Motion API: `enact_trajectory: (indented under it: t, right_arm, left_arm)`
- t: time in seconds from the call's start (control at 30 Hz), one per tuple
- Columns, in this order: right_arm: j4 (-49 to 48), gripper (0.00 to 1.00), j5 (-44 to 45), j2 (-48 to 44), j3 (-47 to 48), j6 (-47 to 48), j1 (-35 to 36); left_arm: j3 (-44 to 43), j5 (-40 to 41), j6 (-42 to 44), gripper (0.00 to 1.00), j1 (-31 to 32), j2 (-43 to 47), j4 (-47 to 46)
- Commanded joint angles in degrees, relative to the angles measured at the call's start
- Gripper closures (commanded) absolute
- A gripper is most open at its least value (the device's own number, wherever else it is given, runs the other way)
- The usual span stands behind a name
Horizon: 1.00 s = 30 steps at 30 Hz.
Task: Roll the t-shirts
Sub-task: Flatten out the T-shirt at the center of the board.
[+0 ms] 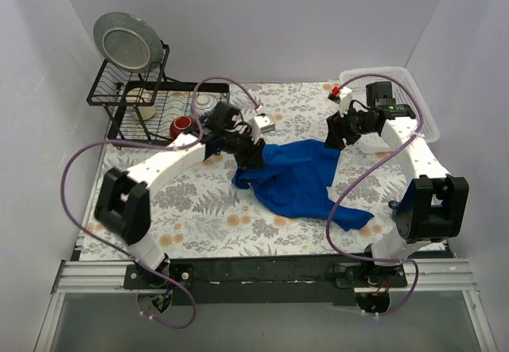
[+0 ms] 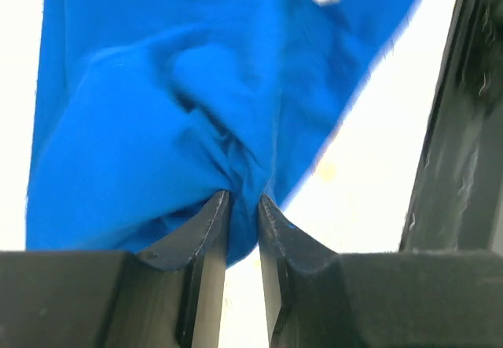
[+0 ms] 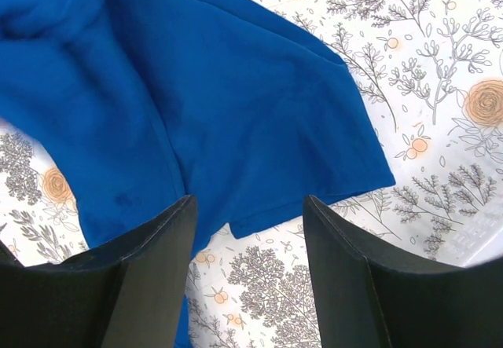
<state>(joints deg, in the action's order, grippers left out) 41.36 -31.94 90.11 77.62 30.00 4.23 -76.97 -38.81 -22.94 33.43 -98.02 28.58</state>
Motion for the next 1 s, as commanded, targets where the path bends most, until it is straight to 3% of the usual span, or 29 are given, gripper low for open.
enact_trajectory:
  t: [0.0, 0.17, 0.27, 0.3, 0.4, 0.47, 0.63, 0.8, 0.97]
  right_arm:
    - [-0.85, 0.36, -3.21, -2.38, -2.11, -1.17, 0.16]
    - [0.55, 0.36, -5.4, -3.01, -4.24, 1.54, 0.95]
    - [5.03, 0.36, -6.37, -1.6, -2.4, 10.49, 4.02]
    - [7.57, 0.36, -6.12, -1.43, -1.87, 15.83, 6.47]
    - [8.99, 0.36, -4.01, -1.6, -2.39, 20.35, 11.57]
    - [9.08, 0.36, -3.22, -2.12, -3.53, 20.71, 14.21]
    - [9.87, 0.37, -3.12, -2.83, -4.5, 19.57, 14.93]
    - [10.67, 0.38, -2.69, -4.5, -6.87, 18.35, 15.37]
    - [8.82, 0.37, -1.46, -7.22, -8.8, 15.36, 15.37]
  left_arm:
    - [13.57, 5.65, 16.25, 0.79, -1.08, 16.16, 13.61]
    - [25.98, 14.81, 18.28, 0.42, -7.67, 32.59, 14.14]
    - [28.28, 17.1, 15.57, 0.33, -9.26, 35.17, 12.65]
    - [27.76, 17.19, 14.77, 0.32, -9.35, 35.0, 12.47]
    - [25.13, 13.95, 12.49, 0.33, -9.35, 33.16, 11.68]
    - [23.89, 6.87, 13.44, 0.34, -9.35, 32.28, 12.11]
    - [22.92, 1.28, 18.27, 0.39, -4.61, 28.95, 11.07]
    - [20.64, -4.33, 17.67, 0.43, -0.14, 23.32, 10.79]
    - [23.17, -3.21, 16.18, 0.42, 5.41, 20.24, 8.08]
